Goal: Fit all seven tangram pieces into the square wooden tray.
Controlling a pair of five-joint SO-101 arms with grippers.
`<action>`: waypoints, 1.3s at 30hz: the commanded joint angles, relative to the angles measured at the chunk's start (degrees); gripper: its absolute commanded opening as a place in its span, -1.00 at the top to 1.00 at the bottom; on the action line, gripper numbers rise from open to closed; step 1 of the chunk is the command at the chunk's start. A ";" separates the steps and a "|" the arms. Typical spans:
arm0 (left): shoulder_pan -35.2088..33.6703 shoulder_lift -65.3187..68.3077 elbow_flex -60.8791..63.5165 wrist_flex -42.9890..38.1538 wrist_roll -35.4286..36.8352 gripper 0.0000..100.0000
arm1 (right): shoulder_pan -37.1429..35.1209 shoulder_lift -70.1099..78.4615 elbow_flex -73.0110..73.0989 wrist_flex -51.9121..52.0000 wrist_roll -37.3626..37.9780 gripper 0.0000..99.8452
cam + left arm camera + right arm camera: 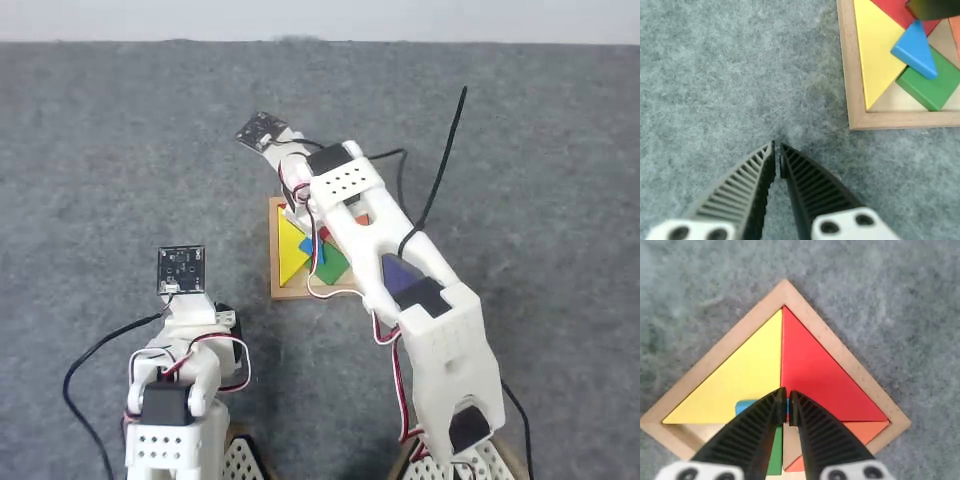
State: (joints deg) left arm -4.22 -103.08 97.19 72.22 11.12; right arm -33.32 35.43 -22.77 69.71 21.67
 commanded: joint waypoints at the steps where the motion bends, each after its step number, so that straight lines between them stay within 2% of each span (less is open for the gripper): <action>1: -0.35 -1.14 -0.75 0.09 -0.62 0.97 | -0.31 -0.84 -0.26 -1.54 0.70 0.99; 16: -0.35 -1.14 -0.75 0.09 -0.62 0.97 | 5.41 -1.63 4.84 -1.98 0.44 0.98; 22: -0.35 -1.14 -0.75 0.09 -0.62 0.97 | 5.32 -2.15 5.19 -0.84 -2.02 0.98; 26: -0.35 -1.14 -0.75 0.09 -0.62 0.97 | 5.14 -7.52 8.79 -1.98 -2.81 0.98; 29: -0.35 -1.14 -0.75 0.09 -0.62 0.97 | 5.14 -15.43 17.05 -6.81 -4.13 0.98; 35: -0.35 -1.14 -0.75 0.09 -0.62 0.97 | 3.91 -35.56 43.25 -23.34 -3.87 0.98; 39: -0.35 -1.14 -0.75 0.09 -0.62 0.97 | 2.24 -39.87 48.35 -28.62 -3.87 0.98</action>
State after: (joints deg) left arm -4.22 -103.08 97.19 72.22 11.12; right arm -29.10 3.34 22.24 46.51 18.51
